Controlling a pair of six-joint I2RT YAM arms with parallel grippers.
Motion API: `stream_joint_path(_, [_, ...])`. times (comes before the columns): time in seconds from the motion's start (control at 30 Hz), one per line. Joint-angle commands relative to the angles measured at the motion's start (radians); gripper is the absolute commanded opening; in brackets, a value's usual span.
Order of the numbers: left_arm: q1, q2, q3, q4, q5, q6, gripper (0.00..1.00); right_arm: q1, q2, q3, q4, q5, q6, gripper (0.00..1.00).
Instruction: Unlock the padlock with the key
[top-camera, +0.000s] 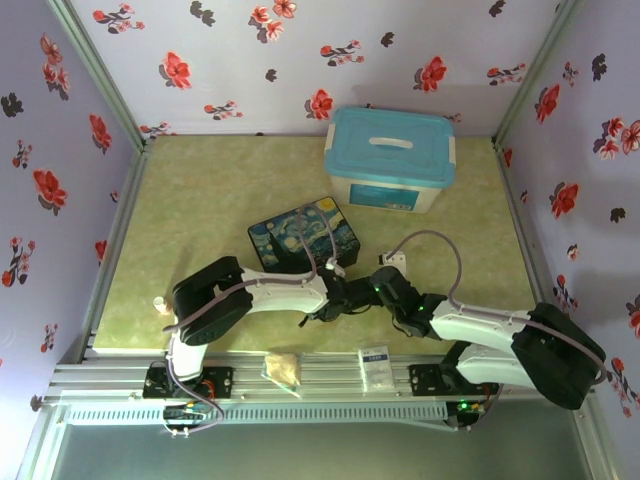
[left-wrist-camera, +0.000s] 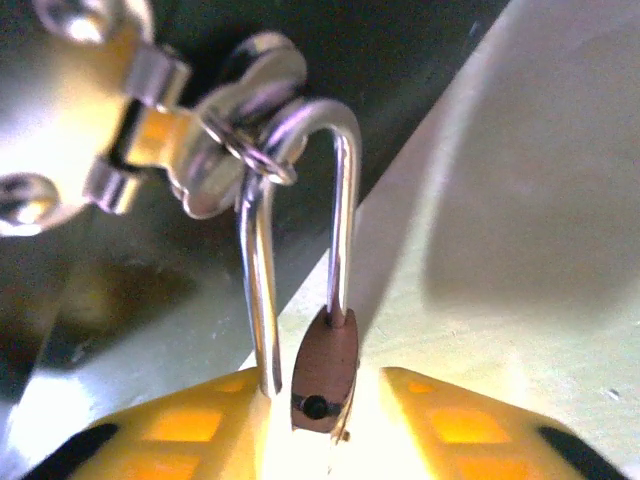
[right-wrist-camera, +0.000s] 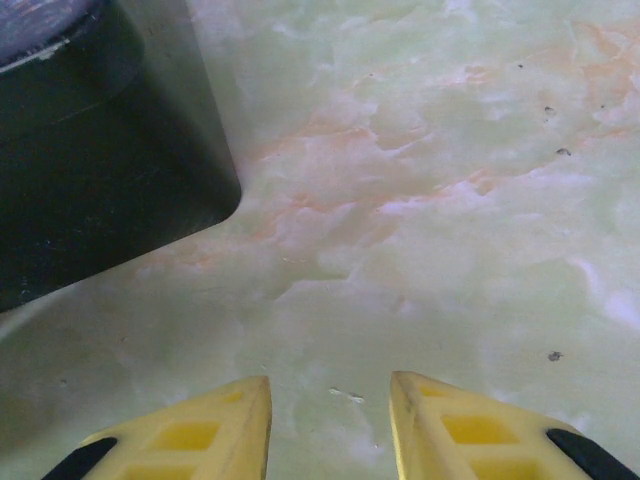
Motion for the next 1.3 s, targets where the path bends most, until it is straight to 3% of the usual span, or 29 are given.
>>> stream_joint_path(0.0, [-0.007,-0.020,0.013,0.003,0.034,-0.002,0.37,-0.007,0.003,0.017,-0.004,0.031,0.015,0.36])
stream_joint_path(0.2, [-0.008,-0.105,-0.031,0.112,0.122,0.011,0.43,-0.008,-0.024,0.021,-0.019,0.018,0.019,0.37])
stream_joint_path(0.33, [0.014,-0.233,-0.085,0.150,0.123,0.019,0.51,-0.007,-0.047,0.051,-0.043,-0.097,0.043,0.42])
stream_joint_path(0.47, [0.088,-0.425,-0.183,0.232,0.179,0.027,0.54,0.007,-0.013,0.101,-0.040,-0.208,0.090,0.47])
stream_joint_path(0.63, [0.223,-0.603,-0.324,0.333,0.273,0.010,0.60,0.071,0.067,0.188,-0.063,-0.185,0.148,0.52])
stream_joint_path(0.77, [0.299,-0.699,-0.413,0.379,0.306,-0.001,0.61,0.130,0.197,0.241,0.019,-0.212,0.224,0.52])
stream_joint_path(0.97, [0.328,-0.745,-0.482,0.411,0.316,-0.024,0.61,0.225,0.373,0.337,0.050,-0.187,0.257,0.51])
stream_joint_path(1.27, [0.328,-0.732,-0.518,0.445,0.330,-0.025,0.61,0.241,0.465,0.363,0.103,-0.208,0.269,0.51])
